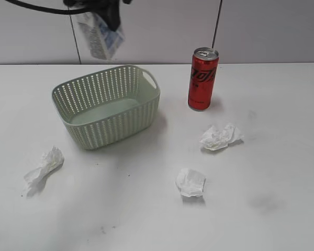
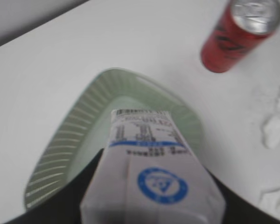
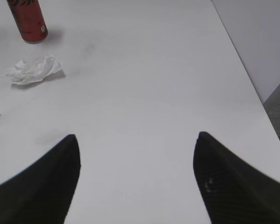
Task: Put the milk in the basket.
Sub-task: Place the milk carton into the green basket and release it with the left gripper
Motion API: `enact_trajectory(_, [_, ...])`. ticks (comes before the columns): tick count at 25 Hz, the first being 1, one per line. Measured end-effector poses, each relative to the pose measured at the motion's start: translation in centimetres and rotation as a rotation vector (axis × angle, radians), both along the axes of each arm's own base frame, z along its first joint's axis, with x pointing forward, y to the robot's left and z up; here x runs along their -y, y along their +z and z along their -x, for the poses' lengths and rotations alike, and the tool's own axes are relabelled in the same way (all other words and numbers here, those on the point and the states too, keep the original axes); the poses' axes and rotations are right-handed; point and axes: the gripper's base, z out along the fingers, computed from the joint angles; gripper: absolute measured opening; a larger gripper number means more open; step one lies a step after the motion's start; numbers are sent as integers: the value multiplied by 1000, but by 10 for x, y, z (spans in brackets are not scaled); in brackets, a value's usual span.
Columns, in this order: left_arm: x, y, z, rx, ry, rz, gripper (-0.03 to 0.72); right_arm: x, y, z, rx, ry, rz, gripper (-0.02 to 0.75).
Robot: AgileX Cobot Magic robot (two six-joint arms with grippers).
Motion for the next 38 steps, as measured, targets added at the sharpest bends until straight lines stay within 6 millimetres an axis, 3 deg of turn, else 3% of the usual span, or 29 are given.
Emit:
enact_trajectory(3, [-25, -8, -17, -33, 69, 7, 319, 0, 0, 0, 0, 0, 0, 586])
enact_trajectory(6, [-34, -22, -29, -71, 98, 9, 319, 0, 0, 0, 0, 0, 0, 585])
enact_trajectory(19, [-16, -116, -54, -281, 101, -16, 318, 0, 0, 0, 0, 0, 0, 586])
enact_trajectory(29, [-6, -164, -58, -374, 94, -46, 319, 0, 0, 0, 0, 0, 0, 587])
enact_trajectory(31, [-4, -167, -58, -378, 90, -50, 349, 0, 0, 0, 0, 0, 0, 587])
enact_trajectory(36, [0, -166, -56, -382, 85, -35, 606, 0, 0, 0, 0, 0, 0, 585])
enact_trajectory(38, [0, -166, -56, -383, 85, -33, 644, 0, 0, 0, 0, 0, 0, 585])
